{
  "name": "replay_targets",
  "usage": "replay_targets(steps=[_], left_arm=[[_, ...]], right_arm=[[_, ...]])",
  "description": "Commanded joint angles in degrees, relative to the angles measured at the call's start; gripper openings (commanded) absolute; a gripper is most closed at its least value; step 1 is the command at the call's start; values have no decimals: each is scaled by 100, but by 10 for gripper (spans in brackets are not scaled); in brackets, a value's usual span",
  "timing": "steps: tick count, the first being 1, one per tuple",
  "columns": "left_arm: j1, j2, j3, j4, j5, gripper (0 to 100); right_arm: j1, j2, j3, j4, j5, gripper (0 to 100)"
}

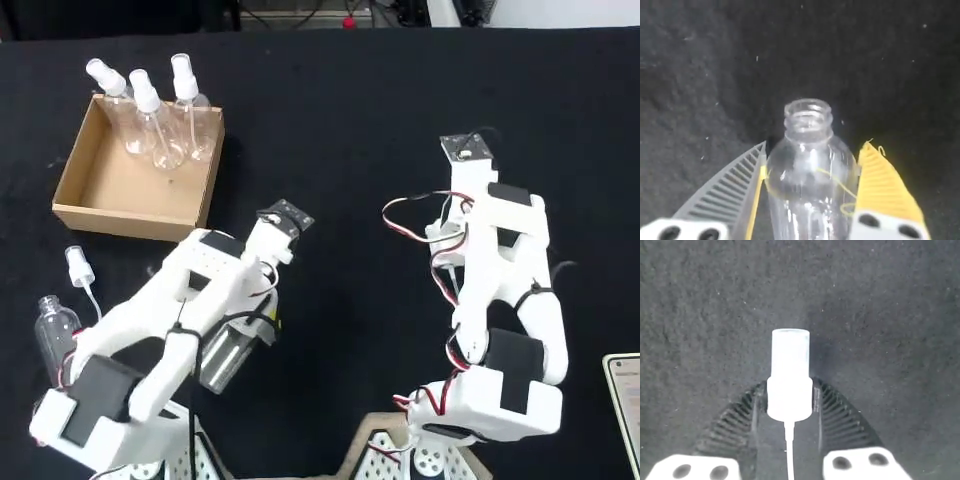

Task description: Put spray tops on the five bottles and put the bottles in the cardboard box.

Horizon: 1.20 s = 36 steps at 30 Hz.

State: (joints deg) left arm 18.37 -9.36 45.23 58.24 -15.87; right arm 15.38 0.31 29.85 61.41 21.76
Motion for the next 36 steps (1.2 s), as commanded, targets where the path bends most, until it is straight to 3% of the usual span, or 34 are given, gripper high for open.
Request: replay_targets(steps=[1,8,16,21,25,36], left_arm=[[-22,-35,-312,-70,53,273],[-22,-879,-127,-62,18,112],[4,-2620,180,-53,53,113],[-48,-3833,1560,-1292,44,113],[-48,-4774,2334,-2127,273,113],[-576,-6277,2747,-2224,870,113]], right_arm=[[88,-382,-198,26,44,57],[62,-382,-224,26,26,59],[26,-382,-444,79,-237,58],[-35,-479,-1367,651,-1029,57],[-554,-963,-1921,1099,-1547,57],[-2462,-2677,-2114,756,-2998,57]])
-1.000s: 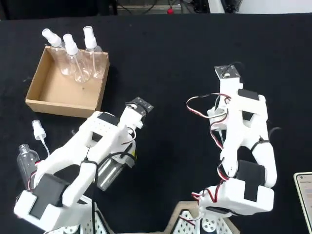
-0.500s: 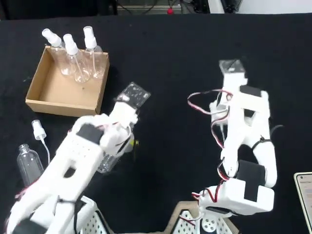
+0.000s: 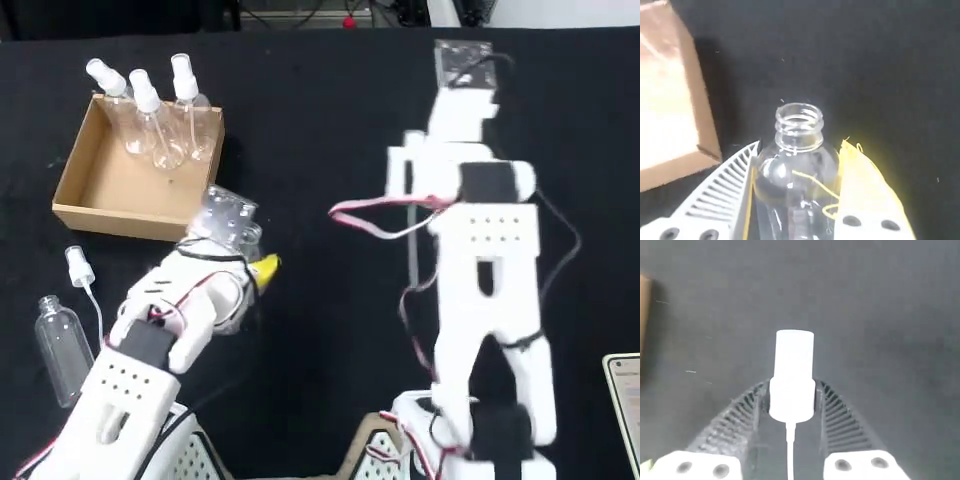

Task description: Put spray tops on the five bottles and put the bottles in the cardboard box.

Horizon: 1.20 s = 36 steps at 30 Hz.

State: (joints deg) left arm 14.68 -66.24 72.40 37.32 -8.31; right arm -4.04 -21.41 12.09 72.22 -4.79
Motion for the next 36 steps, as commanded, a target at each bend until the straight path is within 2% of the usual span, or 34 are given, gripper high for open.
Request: replay_targets(steps=[1,5,10,18,23,30,36], left_arm=[[-259,-756,75,-132,114,113],[-523,-1451,312,-316,404,113],[-523,-2347,989,-624,668,113],[-400,-3613,1578,-580,668,113],[92,-3824,1780,-571,624,116],[171,-3815,1745,-571,668,114],[171,-3824,1719,-615,668,115]], right_arm=[[-659,-593,-338,-440,-466,57],[-1213,-980,-321,-897,-844,57],[-1785,-1332,-321,-1582,-1310,57],[-2549,-1587,-268,-2022,-1363,57],[-2620,-1587,-75,-2532,-1363,57],[-2620,-1596,-13,-2919,-1327,57],[-2919,-1974,945,-3745,-1310,59]])
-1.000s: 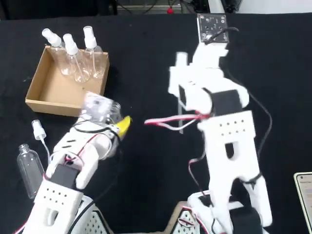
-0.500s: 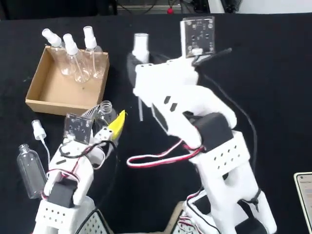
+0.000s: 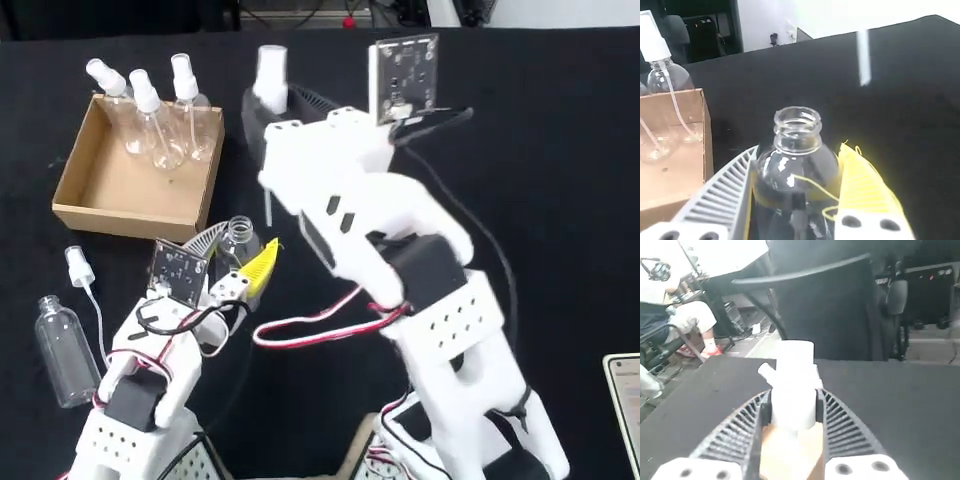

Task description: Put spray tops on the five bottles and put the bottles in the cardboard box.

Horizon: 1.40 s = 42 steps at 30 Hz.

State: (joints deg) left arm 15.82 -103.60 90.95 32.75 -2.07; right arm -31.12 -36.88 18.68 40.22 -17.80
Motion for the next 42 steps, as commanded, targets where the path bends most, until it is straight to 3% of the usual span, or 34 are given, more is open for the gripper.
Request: replay_targets(steps=[1,7,12,30,42], left_arm=[[57,-88,-136,-158,44,115],[57,-88,-136,-158,44,114],[57,-88,-136,-158,44,113],[57,-88,-101,-158,35,95],[57,-88,-136,-158,44,98]], right_arm=[[-237,-593,497,-800,44,58],[-378,-1481,1727,-2084,413,57],[-352,-1420,2070,-2576,404,57],[-527,-1077,2545,-2734,387,57],[-598,-1604,2563,-2514,396,57]])
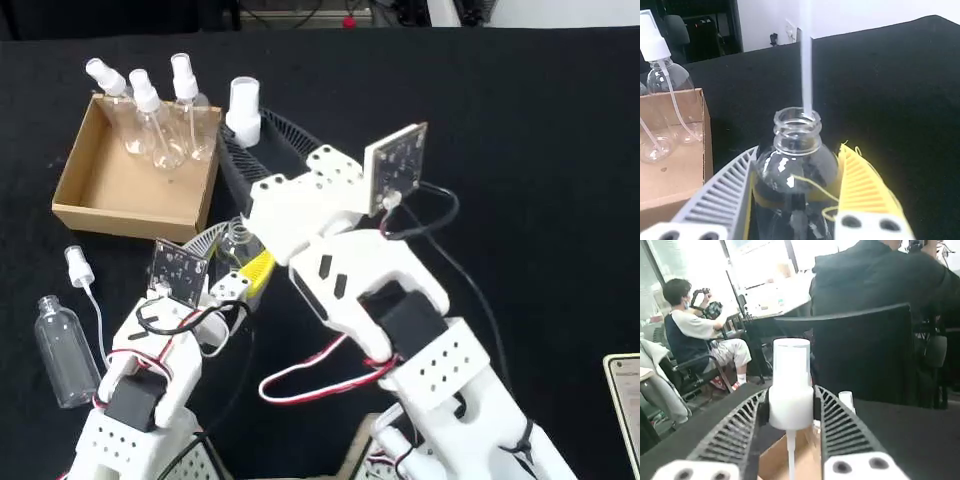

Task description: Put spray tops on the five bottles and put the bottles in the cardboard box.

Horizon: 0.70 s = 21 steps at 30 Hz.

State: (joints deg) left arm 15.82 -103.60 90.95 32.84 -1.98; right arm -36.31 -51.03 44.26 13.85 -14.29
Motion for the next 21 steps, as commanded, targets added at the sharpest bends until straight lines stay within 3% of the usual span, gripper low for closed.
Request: replay_targets(steps=[1,8,21], left_arm=[[57,-88,-136,-167,35,98],[48,-88,-136,-167,35,98],[22,-88,-136,-167,26,97]], right_arm=[[-79,-171,40,167,44,57],[-44,-163,198,220,70,57],[-70,-998,409,1916,79,59]])
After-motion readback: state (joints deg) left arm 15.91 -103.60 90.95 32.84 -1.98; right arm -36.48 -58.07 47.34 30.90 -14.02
